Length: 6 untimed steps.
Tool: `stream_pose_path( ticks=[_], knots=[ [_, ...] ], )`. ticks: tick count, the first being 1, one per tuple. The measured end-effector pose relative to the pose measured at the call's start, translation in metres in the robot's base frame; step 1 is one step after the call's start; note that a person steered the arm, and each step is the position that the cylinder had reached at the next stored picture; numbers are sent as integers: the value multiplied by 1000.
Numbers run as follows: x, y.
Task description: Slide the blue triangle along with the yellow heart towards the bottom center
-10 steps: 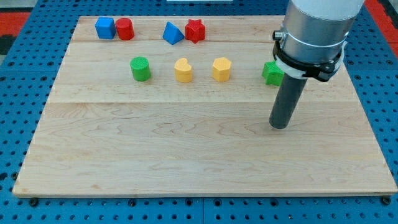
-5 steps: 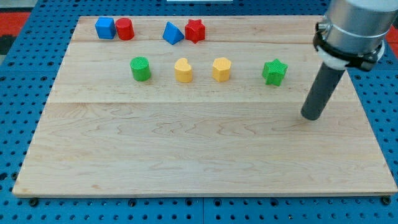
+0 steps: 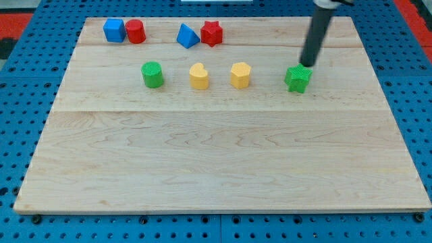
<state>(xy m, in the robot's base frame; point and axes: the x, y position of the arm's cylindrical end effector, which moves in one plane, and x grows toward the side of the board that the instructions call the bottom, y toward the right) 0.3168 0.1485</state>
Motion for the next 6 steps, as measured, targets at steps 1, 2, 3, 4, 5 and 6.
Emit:
stream_pose_path(
  ticks=[1,2,3,4,5,6],
  knots=[
    [-42,-60],
    [-97,-69],
    [-122,-135],
    [-125,-197],
    [-99,-208],
    [-88,-229]
  ],
)
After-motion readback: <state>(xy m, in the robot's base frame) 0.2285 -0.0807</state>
